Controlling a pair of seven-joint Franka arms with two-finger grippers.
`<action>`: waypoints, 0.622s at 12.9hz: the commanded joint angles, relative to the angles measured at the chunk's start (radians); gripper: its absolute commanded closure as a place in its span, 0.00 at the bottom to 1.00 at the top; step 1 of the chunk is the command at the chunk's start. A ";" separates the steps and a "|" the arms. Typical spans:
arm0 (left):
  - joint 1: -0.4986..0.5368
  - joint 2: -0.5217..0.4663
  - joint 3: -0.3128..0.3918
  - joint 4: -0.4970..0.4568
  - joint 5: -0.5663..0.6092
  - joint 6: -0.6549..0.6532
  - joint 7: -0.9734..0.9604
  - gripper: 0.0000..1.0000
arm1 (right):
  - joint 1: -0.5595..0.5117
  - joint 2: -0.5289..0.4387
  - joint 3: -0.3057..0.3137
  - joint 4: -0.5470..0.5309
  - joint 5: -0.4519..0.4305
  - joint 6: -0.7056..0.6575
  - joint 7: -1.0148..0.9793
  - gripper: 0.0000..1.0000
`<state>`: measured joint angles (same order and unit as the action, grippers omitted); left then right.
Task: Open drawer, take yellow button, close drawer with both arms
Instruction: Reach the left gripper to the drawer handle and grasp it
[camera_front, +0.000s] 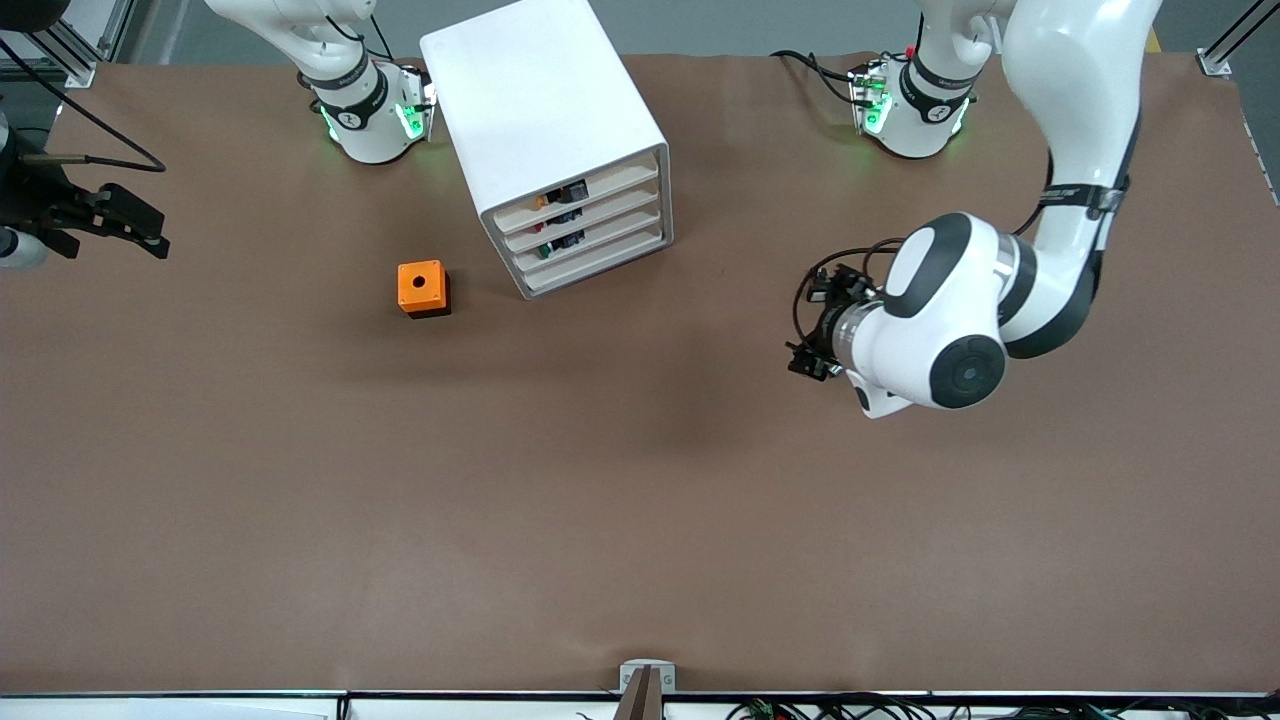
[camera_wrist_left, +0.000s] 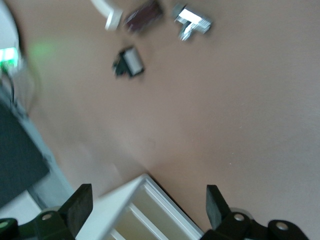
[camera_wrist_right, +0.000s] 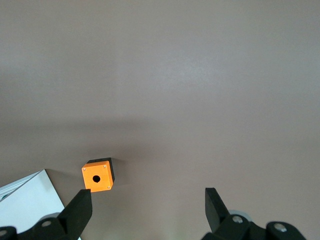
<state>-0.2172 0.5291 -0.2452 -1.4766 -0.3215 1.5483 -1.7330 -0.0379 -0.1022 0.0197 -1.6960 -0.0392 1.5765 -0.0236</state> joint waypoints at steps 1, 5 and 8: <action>-0.034 0.047 0.001 0.029 -0.111 -0.013 -0.350 0.00 | -0.022 -0.002 0.012 0.002 0.016 0.000 -0.010 0.00; -0.034 0.113 0.001 0.024 -0.374 -0.016 -0.575 0.00 | -0.022 -0.002 0.014 0.001 0.016 -0.003 -0.010 0.00; -0.071 0.175 0.001 0.030 -0.461 -0.022 -0.762 0.04 | -0.020 -0.004 0.014 0.001 0.016 -0.006 -0.013 0.00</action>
<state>-0.2607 0.6630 -0.2443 -1.4739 -0.7387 1.5457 -2.3883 -0.0379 -0.1022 0.0201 -1.6961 -0.0392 1.5764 -0.0239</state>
